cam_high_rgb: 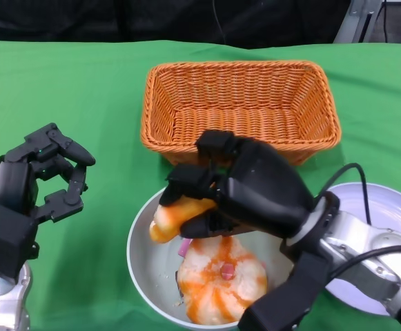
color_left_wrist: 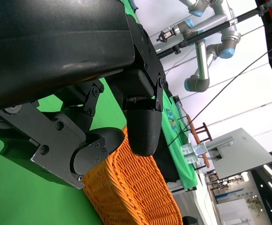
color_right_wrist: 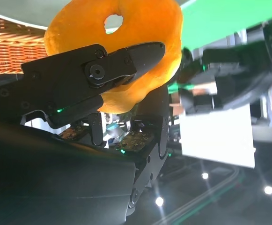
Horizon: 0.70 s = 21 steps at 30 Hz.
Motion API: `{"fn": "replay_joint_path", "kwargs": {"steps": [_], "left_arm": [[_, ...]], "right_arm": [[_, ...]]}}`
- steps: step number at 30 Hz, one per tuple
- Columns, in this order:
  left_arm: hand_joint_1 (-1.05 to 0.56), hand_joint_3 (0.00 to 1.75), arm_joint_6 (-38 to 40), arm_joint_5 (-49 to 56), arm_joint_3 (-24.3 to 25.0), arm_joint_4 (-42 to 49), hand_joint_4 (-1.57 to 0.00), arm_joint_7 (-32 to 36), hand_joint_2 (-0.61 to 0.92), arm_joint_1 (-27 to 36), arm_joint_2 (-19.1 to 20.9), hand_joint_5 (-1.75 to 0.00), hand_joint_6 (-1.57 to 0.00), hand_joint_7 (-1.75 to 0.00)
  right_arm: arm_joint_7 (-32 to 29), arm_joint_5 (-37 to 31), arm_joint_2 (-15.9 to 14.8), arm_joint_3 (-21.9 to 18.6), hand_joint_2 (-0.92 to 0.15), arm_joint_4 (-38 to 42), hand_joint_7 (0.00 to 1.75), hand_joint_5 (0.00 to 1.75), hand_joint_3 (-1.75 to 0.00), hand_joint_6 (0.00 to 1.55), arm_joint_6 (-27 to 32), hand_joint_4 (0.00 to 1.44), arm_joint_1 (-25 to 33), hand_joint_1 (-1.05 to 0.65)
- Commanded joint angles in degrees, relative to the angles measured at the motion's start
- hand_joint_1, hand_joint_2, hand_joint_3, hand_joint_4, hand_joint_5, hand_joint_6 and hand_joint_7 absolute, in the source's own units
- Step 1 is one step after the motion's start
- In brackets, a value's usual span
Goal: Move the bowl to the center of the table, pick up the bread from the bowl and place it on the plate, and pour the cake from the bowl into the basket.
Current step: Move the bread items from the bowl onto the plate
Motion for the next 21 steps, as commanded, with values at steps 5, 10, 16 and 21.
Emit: {"fn": "replay_joint_path", "kwargs": {"steps": [5, 10, 16, 21], "left_arm": [[-0.02, 1.13, -1.1, -0.7, 0.6, 1.7, -0.82, -0.3, 0.55, -0.9, 1.5, -1.56, -0.82, -1.31], [-0.02, 1.15, -1.8, -0.5, 0.5, 2.4, -0.82, -0.2, 0.54, -1.0, 1.7, -1.56, -0.82, -1.34], [-0.02, 1.17, -1.4, -0.6, 0.4, 2.2, -0.81, -0.3, 0.53, -0.8, 1.7, -1.56, -0.81, -1.36], [-0.01, 1.16, -1.6, -0.8, 0.5, 2.3, -0.81, -0.5, 0.54, -0.8, 1.7, -1.57, -0.80, -1.36]], "right_arm": [[2.2, 3.3, -2.5, -5.9, -0.92, -6.5, 0.83, 1.27, -0.04, 0.81, -0.7, 0.79, 4.5, -0.24], [4.5, 4.8, -3.1, -8.8, -0.92, -10.3, 0.80, 1.32, -0.04, 0.83, 0.0, 0.79, 6.8, -0.23], [5.6, 6.0, -4.1, -12.5, -0.91, -13.6, 0.79, 1.31, -0.03, 0.85, -0.2, 0.79, 10.0, -0.21], [4.8, 6.9, -4.6, -16.2, -0.90, -15.5, 0.80, 1.34, -0.02, 0.89, -0.4, 0.84, 12.6, -0.23]]}}
